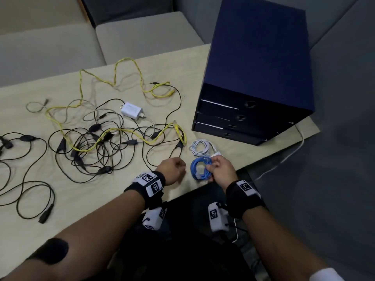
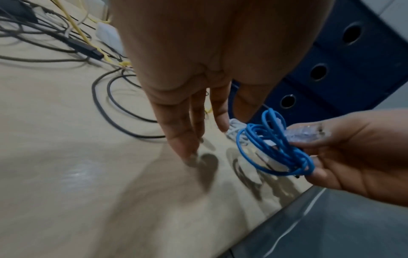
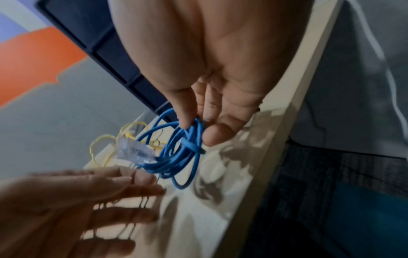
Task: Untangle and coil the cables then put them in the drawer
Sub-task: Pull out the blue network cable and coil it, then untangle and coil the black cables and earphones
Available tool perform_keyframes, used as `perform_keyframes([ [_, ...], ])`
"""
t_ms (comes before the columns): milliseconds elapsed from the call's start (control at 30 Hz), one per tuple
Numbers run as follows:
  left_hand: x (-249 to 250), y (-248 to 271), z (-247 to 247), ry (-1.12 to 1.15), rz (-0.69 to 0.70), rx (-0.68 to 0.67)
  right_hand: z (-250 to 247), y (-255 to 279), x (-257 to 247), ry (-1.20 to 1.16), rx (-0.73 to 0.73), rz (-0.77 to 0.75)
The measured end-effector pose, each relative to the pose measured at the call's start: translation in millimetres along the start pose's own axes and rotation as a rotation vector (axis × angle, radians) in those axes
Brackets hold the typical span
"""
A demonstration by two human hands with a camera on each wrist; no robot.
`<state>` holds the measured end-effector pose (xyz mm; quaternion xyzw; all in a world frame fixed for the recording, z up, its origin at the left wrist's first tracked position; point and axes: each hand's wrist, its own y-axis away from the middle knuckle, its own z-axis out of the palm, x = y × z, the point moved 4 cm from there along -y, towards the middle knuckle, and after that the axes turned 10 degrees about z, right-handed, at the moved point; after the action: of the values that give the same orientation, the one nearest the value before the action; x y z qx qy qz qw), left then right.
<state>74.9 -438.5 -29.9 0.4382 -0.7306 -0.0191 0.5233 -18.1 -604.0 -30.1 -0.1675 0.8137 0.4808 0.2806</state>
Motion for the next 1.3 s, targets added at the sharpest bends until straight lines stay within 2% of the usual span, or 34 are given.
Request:
perform_keyframes([
  [233, -4.7, -3.8, -0.7, -0.037, -0.073, 0.09, 16.7, -21.0, 0.8, 0.175, -0.027, -0.005],
  [367, -7.6, 1.7, -1.0, -0.026, -0.084, 0.108, 16.8, -17.6, -3.1, 0.105, -0.039, 0.003],
  [600, -13.2, 16.9, -8.7, 0.041, -0.066, 0.143, 5.2, -32.8, 3.6, 0.183, -0.006, -0.01],
  [700, -13.3, 31.0, -23.5, 0.091, -0.038, 0.189, -2.5, -24.2, -14.8, 0.168, 0.021, -0.048],
  [833, -21.0, 60.1, -59.5, 0.149, 0.008, 0.305, 2.8, -4.8, -55.5, 0.211, 0.053, -0.189],
  [1033, -49.0, 123.9, -130.4, 0.274, 0.062, 0.545, 62.9, 40.9, -117.3, 0.234, -0.061, -0.365],
  [1300, -143.6, 216.3, -207.0, 0.301, 0.005, 0.765, 197.3, 105.1, -166.0, 0.361, -0.283, -0.508],
])
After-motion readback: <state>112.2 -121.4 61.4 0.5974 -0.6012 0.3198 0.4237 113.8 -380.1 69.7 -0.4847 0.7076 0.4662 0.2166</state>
